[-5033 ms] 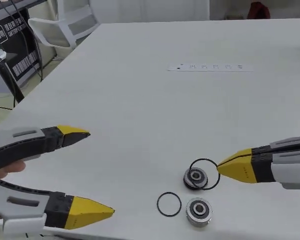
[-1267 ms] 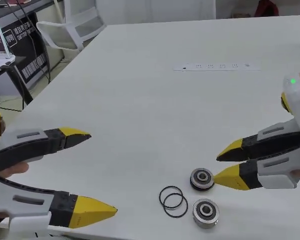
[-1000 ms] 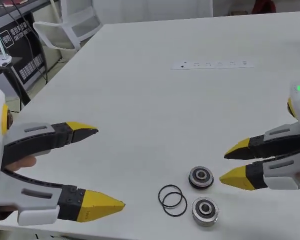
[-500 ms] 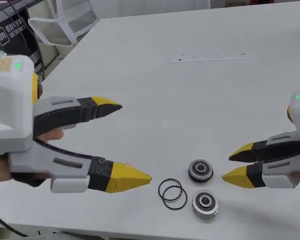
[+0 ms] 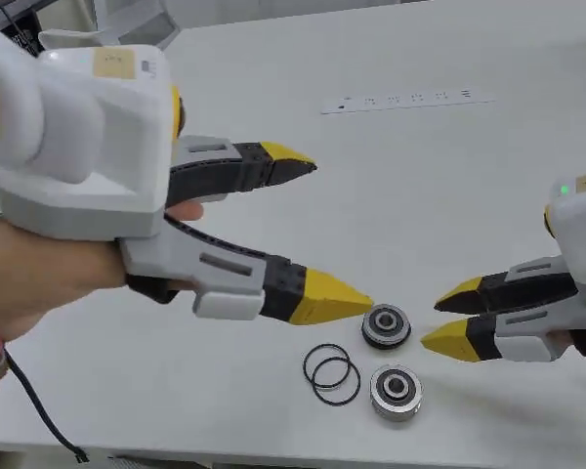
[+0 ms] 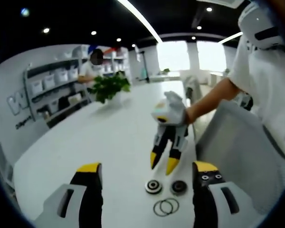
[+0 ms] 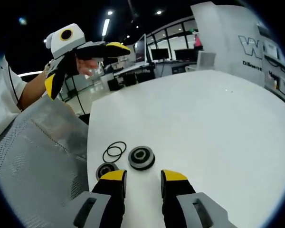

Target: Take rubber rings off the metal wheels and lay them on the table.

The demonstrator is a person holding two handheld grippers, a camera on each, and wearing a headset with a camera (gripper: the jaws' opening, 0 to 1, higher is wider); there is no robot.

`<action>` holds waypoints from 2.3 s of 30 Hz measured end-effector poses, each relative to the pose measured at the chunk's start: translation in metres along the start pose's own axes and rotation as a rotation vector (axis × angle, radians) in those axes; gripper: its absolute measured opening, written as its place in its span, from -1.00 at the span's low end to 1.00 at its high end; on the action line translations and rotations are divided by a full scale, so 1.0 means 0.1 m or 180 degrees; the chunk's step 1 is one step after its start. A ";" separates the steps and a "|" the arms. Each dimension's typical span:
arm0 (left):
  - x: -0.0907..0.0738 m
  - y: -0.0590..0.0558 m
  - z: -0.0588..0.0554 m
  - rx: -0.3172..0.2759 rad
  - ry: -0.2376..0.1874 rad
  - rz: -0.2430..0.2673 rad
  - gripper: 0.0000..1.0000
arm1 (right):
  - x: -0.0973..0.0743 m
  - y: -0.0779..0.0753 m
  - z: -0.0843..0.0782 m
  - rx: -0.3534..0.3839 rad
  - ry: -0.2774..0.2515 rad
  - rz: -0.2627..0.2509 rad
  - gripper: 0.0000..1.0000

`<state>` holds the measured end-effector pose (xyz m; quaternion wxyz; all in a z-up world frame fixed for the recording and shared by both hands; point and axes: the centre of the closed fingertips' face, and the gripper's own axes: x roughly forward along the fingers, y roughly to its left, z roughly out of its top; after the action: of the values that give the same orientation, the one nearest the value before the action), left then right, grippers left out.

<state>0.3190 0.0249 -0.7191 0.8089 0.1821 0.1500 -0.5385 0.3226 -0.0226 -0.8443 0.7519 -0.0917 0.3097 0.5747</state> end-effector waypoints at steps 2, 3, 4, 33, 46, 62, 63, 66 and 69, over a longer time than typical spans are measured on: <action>0.07 0.02 -0.02 0.0023 0.0019 -0.0019 0.55 | 0.02 0.00 0.01 0.0016 -0.0018 0.0009 -0.47; 0.10 0.03 -0.02 0.0026 0.0016 -0.0035 0.52 | 0.03 0.00 0.01 0.0021 -0.0020 0.0016 -0.47; 0.12 0.03 -0.02 0.0030 0.0009 -0.0040 0.46 | 0.04 0.00 0.01 0.0019 -0.0020 0.0023 -0.47; 0.74 -0.01 -0.70 -0.0285 0.0191 -0.0211 -0.22 | 0.22 0.00 0.00 0.0003 -0.0011 0.0137 -0.52; 0.84 -0.12 -0.95 -0.0282 0.0429 -0.0300 -0.56 | 0.26 -0.03 -0.04 -0.0095 0.0032 0.0147 -0.56; 0.81 -0.11 -1.03 -0.0441 0.0491 -0.0264 -0.72 | 0.27 -0.02 -0.06 -0.0332 0.0049 0.0164 -0.72; 0.82 -0.11 -1.03 -0.0444 0.0490 -0.0260 -0.72 | 0.27 -0.02 -0.07 -0.0346 0.0058 0.0167 -0.75; 0.82 -0.11 -1.03 -0.0458 0.0487 -0.0261 -0.72 | 0.25 -0.05 -0.08 -0.0407 0.0069 0.0126 -0.91; 0.82 -0.11 -1.03 -0.0460 0.0485 -0.0259 -0.72 | 0.26 -0.04 -0.08 -0.0412 0.0067 0.0128 -0.91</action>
<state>0.3346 0.0009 -0.8479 0.7836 0.1575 0.2568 -0.5432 0.3273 -0.0073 -0.8662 0.7294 -0.1400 0.2816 0.6076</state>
